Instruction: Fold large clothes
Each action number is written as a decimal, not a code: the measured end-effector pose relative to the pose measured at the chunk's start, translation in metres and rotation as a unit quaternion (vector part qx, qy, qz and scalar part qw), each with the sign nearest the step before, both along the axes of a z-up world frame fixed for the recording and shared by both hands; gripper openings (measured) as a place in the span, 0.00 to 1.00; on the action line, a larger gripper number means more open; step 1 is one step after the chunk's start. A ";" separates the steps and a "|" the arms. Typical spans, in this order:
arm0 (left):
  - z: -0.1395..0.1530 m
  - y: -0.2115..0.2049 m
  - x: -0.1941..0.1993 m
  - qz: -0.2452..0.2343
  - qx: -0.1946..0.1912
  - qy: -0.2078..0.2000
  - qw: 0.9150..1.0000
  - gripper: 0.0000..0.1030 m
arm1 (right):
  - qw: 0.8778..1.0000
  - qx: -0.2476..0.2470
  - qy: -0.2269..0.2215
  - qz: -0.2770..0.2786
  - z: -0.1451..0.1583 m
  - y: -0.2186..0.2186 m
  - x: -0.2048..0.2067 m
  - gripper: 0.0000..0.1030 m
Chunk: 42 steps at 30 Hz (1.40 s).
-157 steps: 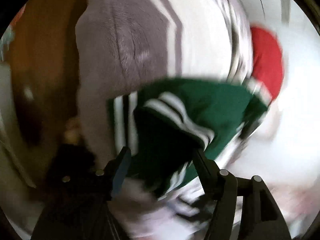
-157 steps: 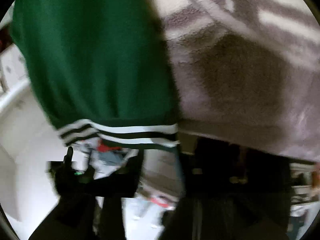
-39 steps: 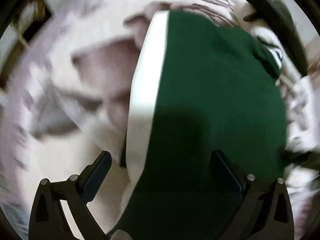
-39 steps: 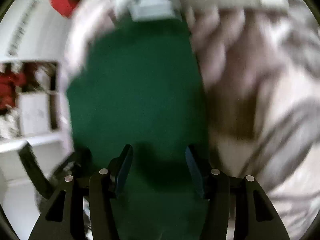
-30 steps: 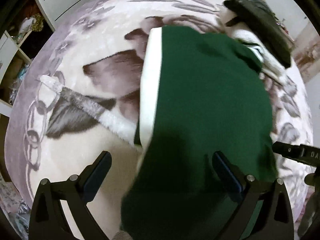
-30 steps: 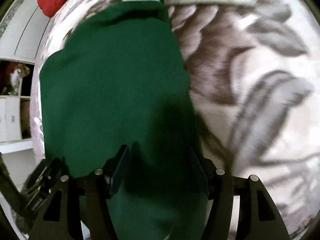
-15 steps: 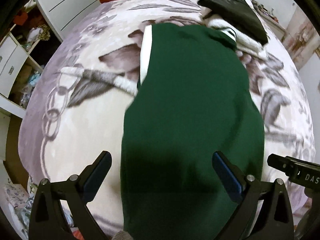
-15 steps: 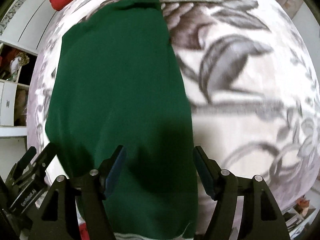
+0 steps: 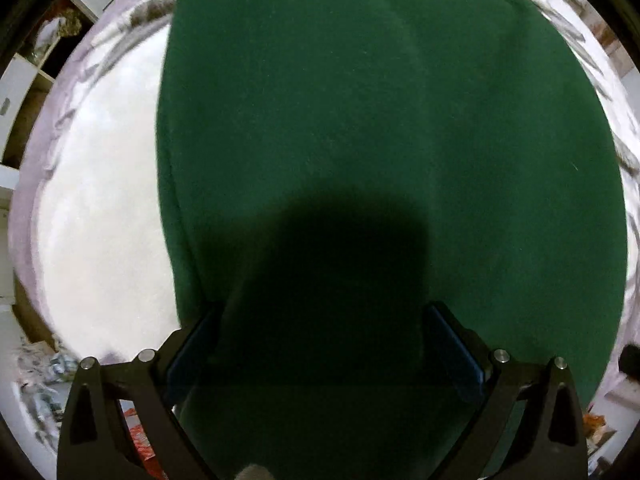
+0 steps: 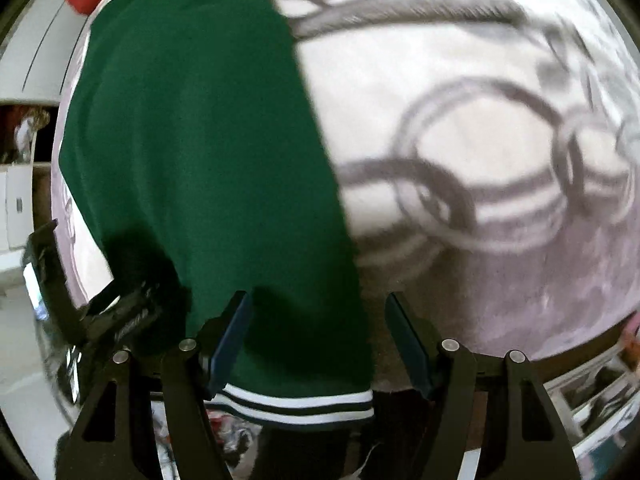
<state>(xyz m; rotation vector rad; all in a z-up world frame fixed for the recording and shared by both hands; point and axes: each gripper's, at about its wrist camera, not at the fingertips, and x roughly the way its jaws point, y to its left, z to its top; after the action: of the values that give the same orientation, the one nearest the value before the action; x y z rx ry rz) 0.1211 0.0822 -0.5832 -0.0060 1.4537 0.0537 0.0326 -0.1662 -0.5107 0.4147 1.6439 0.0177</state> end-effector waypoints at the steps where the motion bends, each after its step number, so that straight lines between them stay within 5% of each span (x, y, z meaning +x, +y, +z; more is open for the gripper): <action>1: -0.001 0.002 0.003 0.003 -0.007 -0.007 1.000 1.00 | 1.000 -0.001 0.000 -0.003 -0.001 -0.004 -0.003 0.69; 5: -0.001 0.005 0.004 0.004 -0.020 -0.038 0.999 1.00 | 0.999 0.029 -0.012 -0.008 -0.008 -0.022 -0.014 0.69; 8: 0.005 0.011 0.007 0.002 -0.036 -0.025 0.999 1.00 | 0.997 0.067 0.004 -0.027 -0.019 -0.034 -0.022 0.69; 14: 0.090 0.071 -0.035 0.064 -0.099 -0.069 0.991 0.99 | 0.992 0.118 0.042 -0.035 -0.043 -0.043 -0.050 0.69; 19: 0.064 0.106 -0.068 0.097 -0.108 0.008 0.989 0.97 | 0.982 0.164 0.085 -0.039 -0.071 -0.036 -0.075 0.69; 20: 0.052 0.107 -0.071 0.102 -0.127 0.020 0.987 0.91 | 0.980 0.171 0.095 -0.041 -0.078 -0.034 -0.069 0.69; 22: 0.040 0.106 -0.074 0.110 -0.163 0.025 0.980 0.48 | 0.975 0.188 0.104 -0.047 -0.086 -0.032 -0.076 0.69; 23: 0.038 0.105 -0.075 0.120 -0.170 0.022 0.978 0.48 | 0.976 0.190 0.096 -0.051 -0.085 -0.031 -0.079 0.67; 25: 0.046 0.102 -0.077 0.115 -0.169 -0.003 0.979 0.14 | 0.982 0.165 0.078 -0.046 -0.078 -0.030 -0.083 0.25; 26: 0.053 0.101 -0.079 0.113 -0.166 -0.011 0.980 0.13 | 0.984 0.156 0.072 -0.042 -0.079 -0.026 -0.090 0.09; 33: 0.099 0.110 -0.120 0.118 -0.181 -0.062 0.974 0.06 | 0.990 0.139 0.025 -0.022 -0.024 -0.022 -0.103 0.05; 38: 0.052 0.108 -0.118 0.105 -0.184 -0.027 0.977 0.06 | 0.992 0.116 0.051 -0.012 -0.044 -0.019 -0.092 0.05; 42: 0.037 0.115 -0.111 0.115 -0.228 -0.011 0.967 0.13 | 0.981 0.171 0.088 -0.031 -0.079 -0.027 -0.081 0.16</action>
<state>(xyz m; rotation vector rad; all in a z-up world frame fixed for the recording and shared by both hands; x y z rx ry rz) 0.0098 0.1969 -0.5466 -0.5508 1.4100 -0.0930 -0.0487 -0.1929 -0.5901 0.7474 1.8061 0.2259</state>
